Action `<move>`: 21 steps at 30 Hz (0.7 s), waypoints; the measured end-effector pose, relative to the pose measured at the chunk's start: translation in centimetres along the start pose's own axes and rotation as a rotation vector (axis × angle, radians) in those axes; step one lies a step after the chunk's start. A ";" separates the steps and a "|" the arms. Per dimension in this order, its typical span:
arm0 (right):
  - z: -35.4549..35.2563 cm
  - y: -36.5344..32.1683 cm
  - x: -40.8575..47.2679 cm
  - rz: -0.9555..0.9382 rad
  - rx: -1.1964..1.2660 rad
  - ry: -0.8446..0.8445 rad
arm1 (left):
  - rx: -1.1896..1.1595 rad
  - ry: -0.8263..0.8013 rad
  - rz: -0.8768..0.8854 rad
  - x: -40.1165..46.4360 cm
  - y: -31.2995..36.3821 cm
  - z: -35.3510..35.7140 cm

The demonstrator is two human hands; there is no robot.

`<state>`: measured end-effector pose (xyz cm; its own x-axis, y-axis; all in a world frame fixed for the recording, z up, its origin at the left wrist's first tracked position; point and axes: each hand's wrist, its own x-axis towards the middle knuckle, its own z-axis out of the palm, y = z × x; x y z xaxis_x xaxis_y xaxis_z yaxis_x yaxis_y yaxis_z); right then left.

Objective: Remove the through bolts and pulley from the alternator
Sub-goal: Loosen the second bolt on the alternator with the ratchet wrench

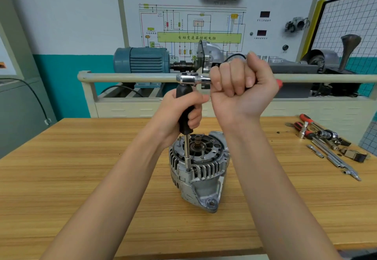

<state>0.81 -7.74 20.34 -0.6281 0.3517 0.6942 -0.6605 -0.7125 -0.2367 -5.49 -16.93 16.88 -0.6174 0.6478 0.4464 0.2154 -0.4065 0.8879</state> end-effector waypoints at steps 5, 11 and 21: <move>-0.7 -0.2 0.6 0.041 0.152 0.130 | -0.016 -0.034 -0.032 0.3 -0.1 0.6; 0.6 0.9 -0.9 -0.193 -0.165 -0.076 | -0.030 0.036 -0.025 0.4 -0.3 0.3; 1.9 3.2 -2.6 -0.443 -0.517 -0.168 | 0.126 0.248 0.126 -0.2 -0.2 1.2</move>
<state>1.10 -12.09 19.05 -0.2102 0.4143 0.8855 -0.9767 -0.1293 -0.1713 -4.53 -16.21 16.80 -0.7420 0.4140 0.5273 0.3851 -0.3806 0.8407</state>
